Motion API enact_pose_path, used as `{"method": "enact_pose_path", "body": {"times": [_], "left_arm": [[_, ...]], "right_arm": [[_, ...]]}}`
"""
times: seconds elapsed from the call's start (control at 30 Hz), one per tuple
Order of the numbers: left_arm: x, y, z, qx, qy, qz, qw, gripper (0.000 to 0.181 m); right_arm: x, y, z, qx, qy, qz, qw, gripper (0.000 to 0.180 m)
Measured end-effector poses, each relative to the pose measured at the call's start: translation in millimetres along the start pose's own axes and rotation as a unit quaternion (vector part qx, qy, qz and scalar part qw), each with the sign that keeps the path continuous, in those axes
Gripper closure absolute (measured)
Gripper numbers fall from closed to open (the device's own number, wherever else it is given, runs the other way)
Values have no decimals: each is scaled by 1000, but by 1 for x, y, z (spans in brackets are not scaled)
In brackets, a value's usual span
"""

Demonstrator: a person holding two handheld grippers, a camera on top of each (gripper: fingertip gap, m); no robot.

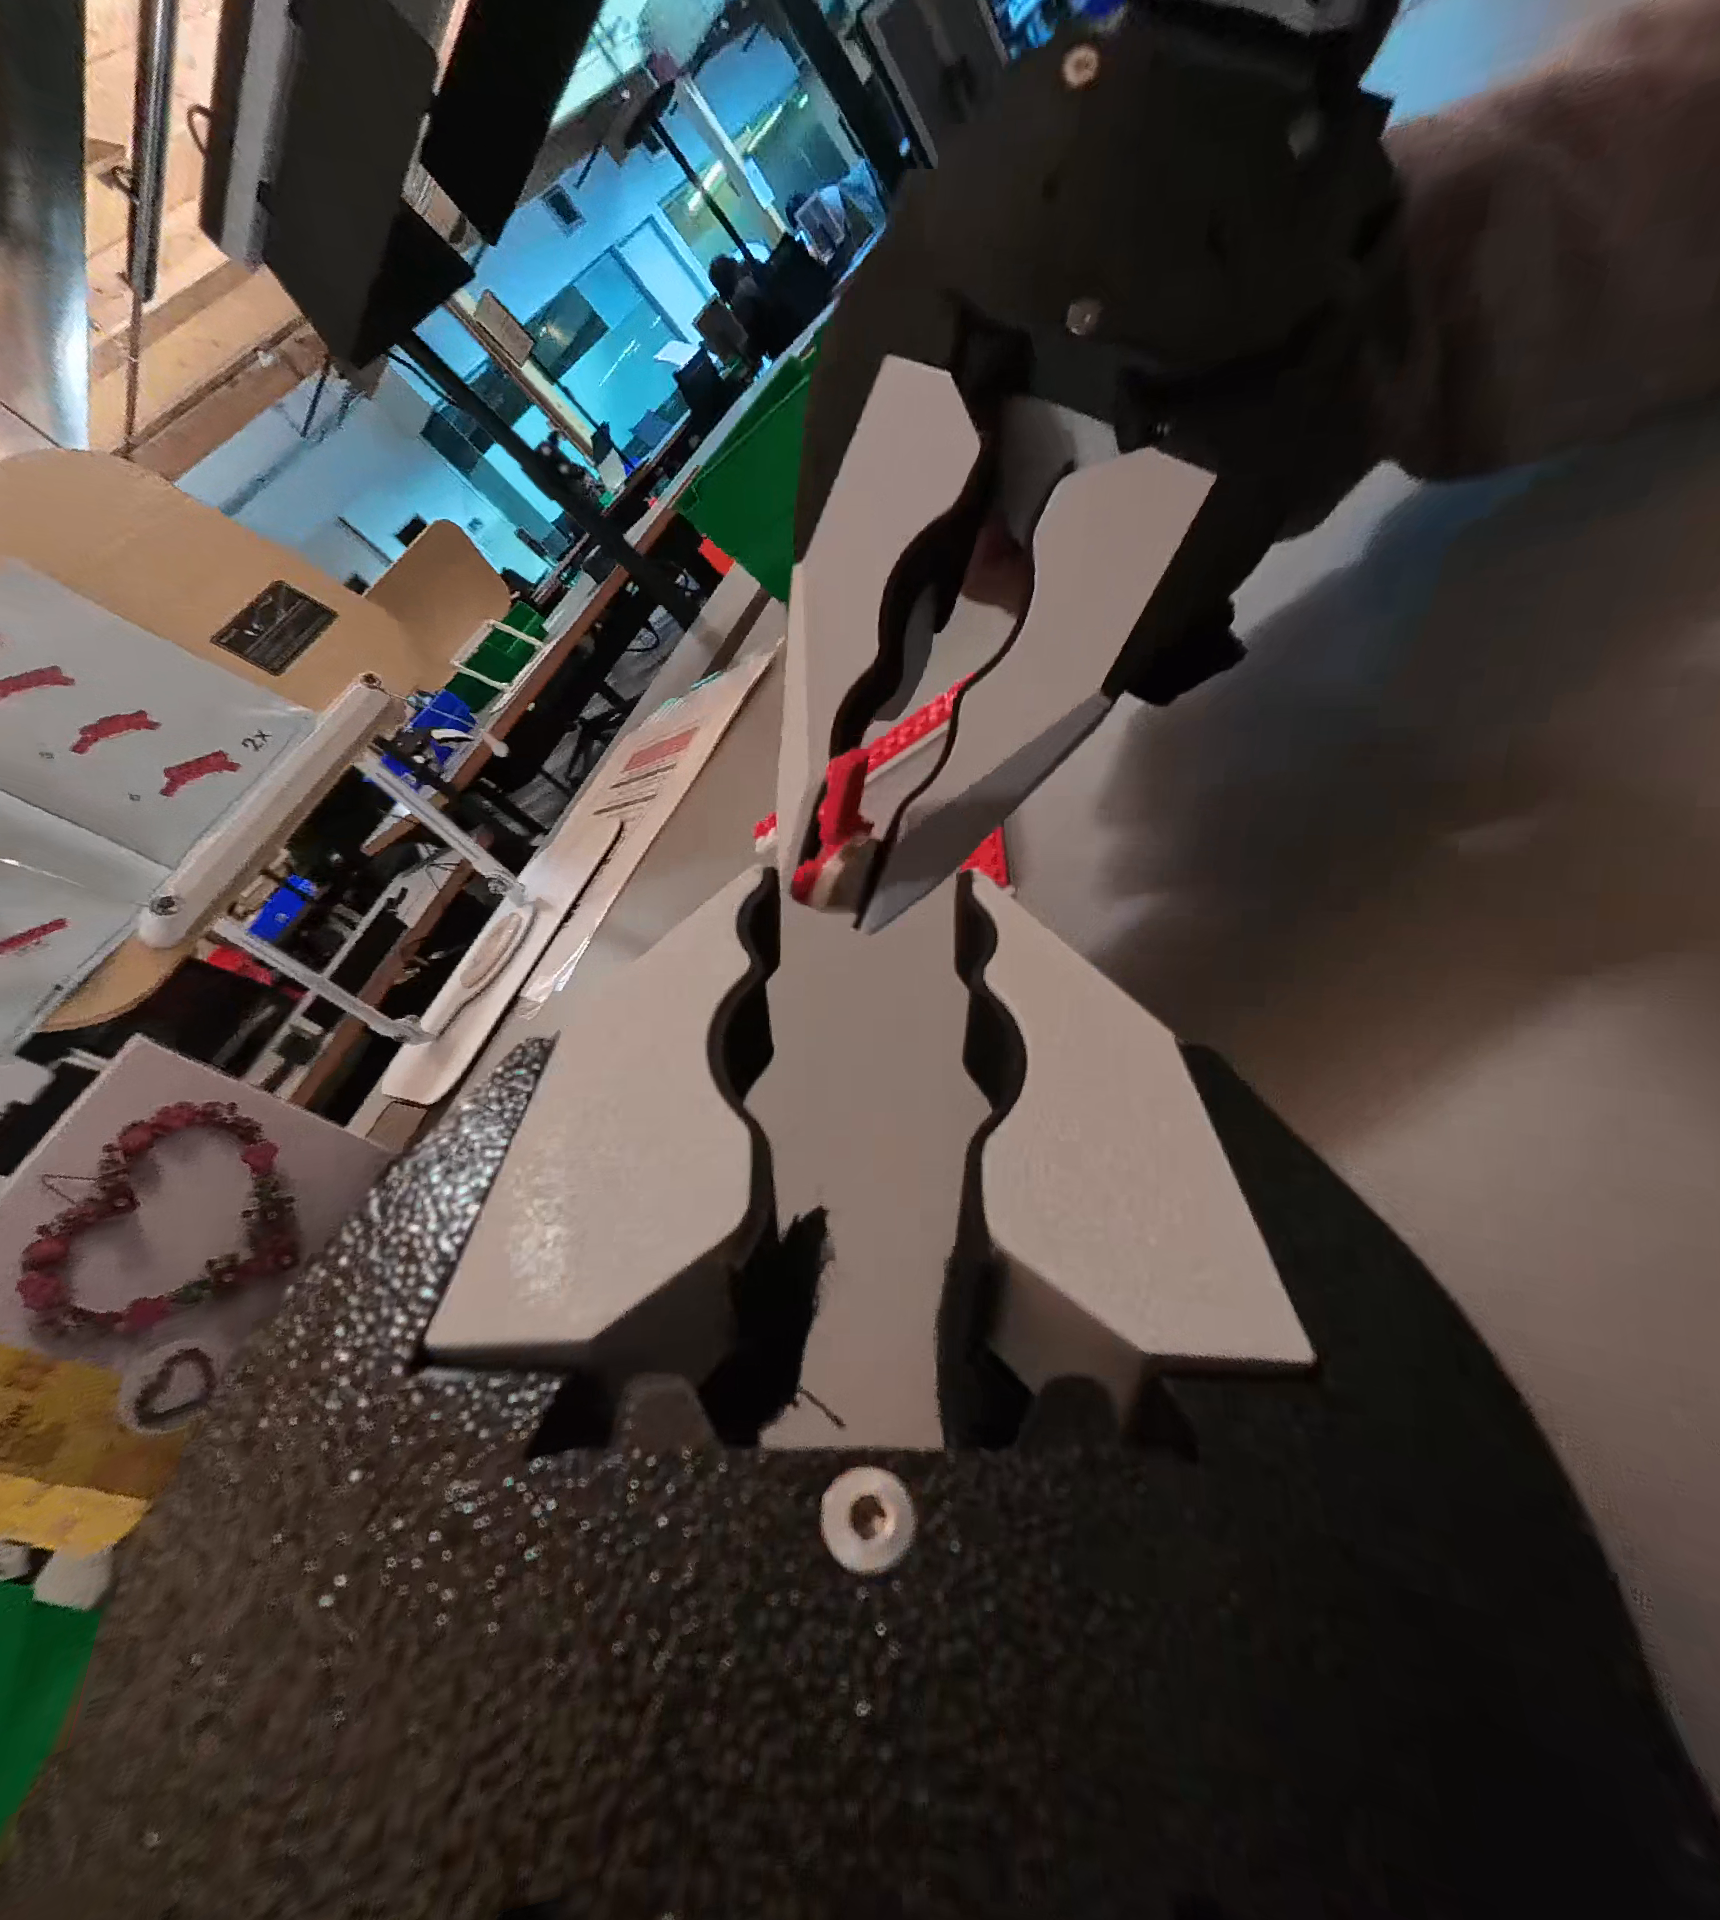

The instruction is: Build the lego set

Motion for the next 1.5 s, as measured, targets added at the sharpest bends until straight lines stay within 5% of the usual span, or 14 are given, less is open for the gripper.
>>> {"method": "enact_pose_path", "body": {"times": [0.2,0.47,1.5], "left_arm": [[2,10,-4,60,-8,35,998,170],[5,29,-13,113,33,106,987,174],[-6,6,-15,15,89,-13,996,174]], "right_arm": [[6,5,13,-15,-38,36,998,168],[16,19,28,2,-80,95,992,168],[0,-2,28,82,-134,-22,987,168]]}}
Point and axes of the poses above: each gripper's, where its closed fingertips meet, x out along the fingers, y out of its underside, z = x × y across the jaws, the point moved 3 cm from there along -x, back along the fingers, and after that the axes turned 2 degrees about -x, right-handed, at the moved point
